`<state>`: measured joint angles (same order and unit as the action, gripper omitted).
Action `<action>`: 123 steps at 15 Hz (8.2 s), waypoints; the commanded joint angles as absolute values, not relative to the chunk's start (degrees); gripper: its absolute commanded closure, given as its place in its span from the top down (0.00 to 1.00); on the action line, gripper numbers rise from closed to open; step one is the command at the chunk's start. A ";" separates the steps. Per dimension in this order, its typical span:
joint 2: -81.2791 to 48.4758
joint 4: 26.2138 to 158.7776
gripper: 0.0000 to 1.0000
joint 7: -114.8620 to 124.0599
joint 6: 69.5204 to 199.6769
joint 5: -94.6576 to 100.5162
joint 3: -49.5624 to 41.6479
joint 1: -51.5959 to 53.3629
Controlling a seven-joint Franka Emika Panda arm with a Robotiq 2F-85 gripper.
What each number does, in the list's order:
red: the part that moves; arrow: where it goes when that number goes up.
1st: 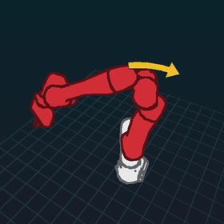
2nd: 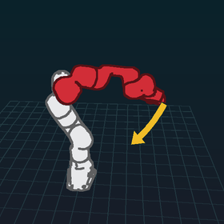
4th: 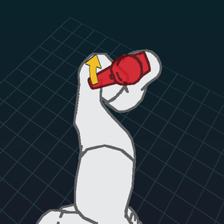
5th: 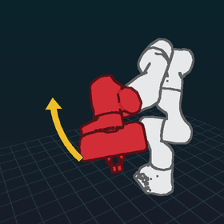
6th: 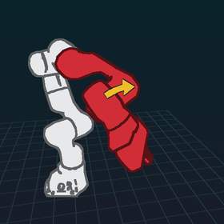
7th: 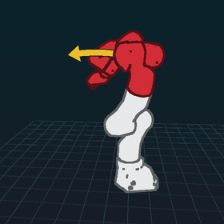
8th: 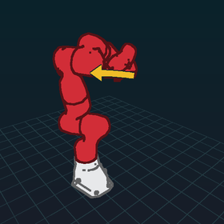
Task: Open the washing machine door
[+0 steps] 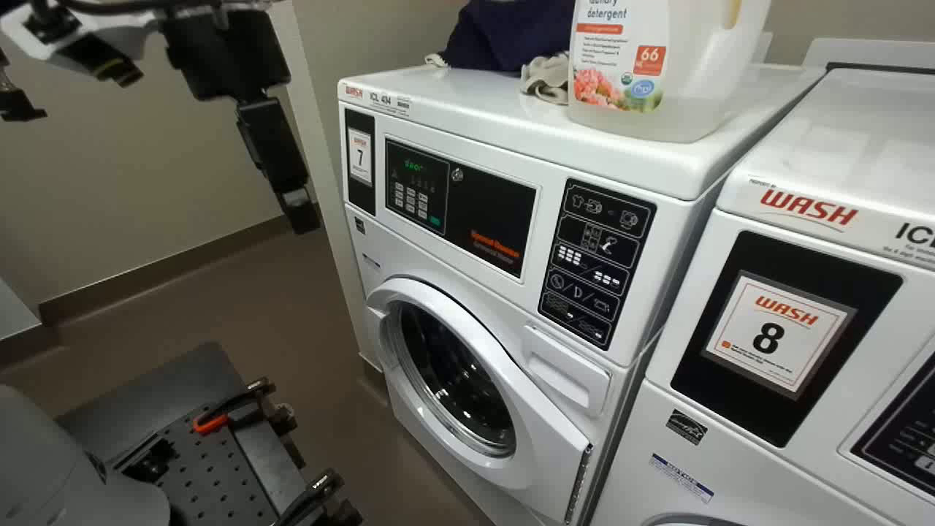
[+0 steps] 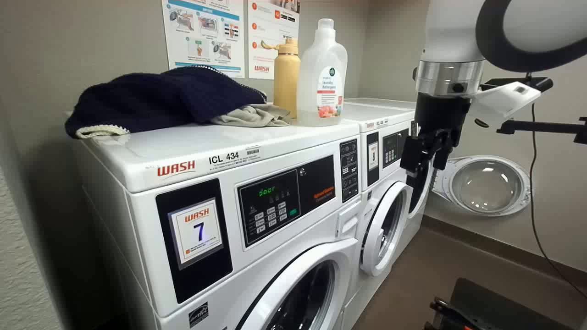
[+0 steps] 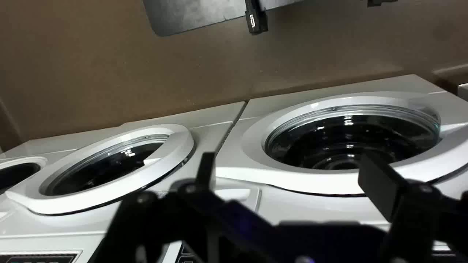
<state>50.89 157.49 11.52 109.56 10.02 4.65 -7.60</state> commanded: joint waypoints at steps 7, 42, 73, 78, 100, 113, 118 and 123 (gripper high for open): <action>38.51 154.05 1.00 2.97 110.43 14.55 3.76 -4.68; -11.53 140.00 1.00 -34.13 132.83 25.48 13.22 11.37; -28.00 131.05 1.00 -32.38 132.51 58.98 13.87 16.92; -27.43 130.14 1.00 -30.50 128.17 64.84 14.88 18.56; -33.40 127.98 1.00 -20.65 120.38 80.63 13.97 18.31; -34.55 127.17 1.00 -16.76 122.87 81.54 14.04 16.34; -34.80 128.22 1.00 -13.51 125.12 79.23 15.10 15.21; -34.24 129.62 1.00 -13.29 130.38 72.38 16.25 12.83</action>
